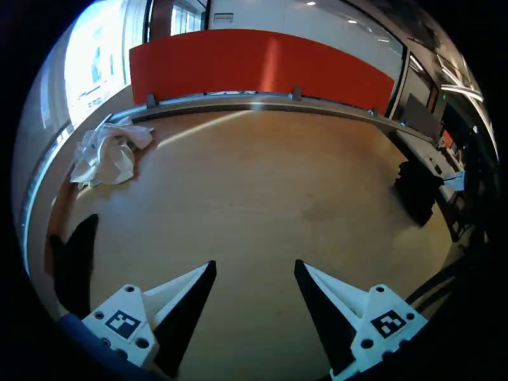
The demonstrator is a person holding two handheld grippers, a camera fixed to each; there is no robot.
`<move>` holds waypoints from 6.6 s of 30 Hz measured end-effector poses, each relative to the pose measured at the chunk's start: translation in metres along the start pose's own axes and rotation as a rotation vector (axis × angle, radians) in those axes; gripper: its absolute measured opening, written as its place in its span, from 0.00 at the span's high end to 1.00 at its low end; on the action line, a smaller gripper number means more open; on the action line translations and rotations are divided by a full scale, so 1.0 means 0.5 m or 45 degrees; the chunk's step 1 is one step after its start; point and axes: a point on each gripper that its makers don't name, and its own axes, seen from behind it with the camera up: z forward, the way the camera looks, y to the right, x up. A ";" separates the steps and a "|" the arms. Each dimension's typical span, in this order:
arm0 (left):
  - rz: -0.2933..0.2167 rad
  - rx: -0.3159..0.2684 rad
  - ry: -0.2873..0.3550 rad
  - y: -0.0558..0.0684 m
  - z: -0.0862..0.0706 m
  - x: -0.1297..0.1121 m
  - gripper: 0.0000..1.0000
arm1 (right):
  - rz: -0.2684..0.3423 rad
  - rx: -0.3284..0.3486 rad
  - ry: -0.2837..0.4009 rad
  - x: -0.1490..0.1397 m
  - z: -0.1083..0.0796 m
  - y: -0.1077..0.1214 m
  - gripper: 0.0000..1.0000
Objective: Fold towel
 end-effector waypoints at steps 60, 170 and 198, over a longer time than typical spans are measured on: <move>0.006 0.017 0.003 -0.018 -0.012 -0.013 0.09 | 0.054 -0.087 -0.116 -0.096 0.036 0.010 0.32; -0.121 0.189 0.870 -0.112 -0.095 0.368 0.09 | 0.201 0.019 1.071 0.535 -0.228 -0.458 0.00; -0.026 0.236 0.968 -0.144 -0.070 0.325 0.09 | 0.199 0.034 1.053 0.537 -0.230 -0.530 0.00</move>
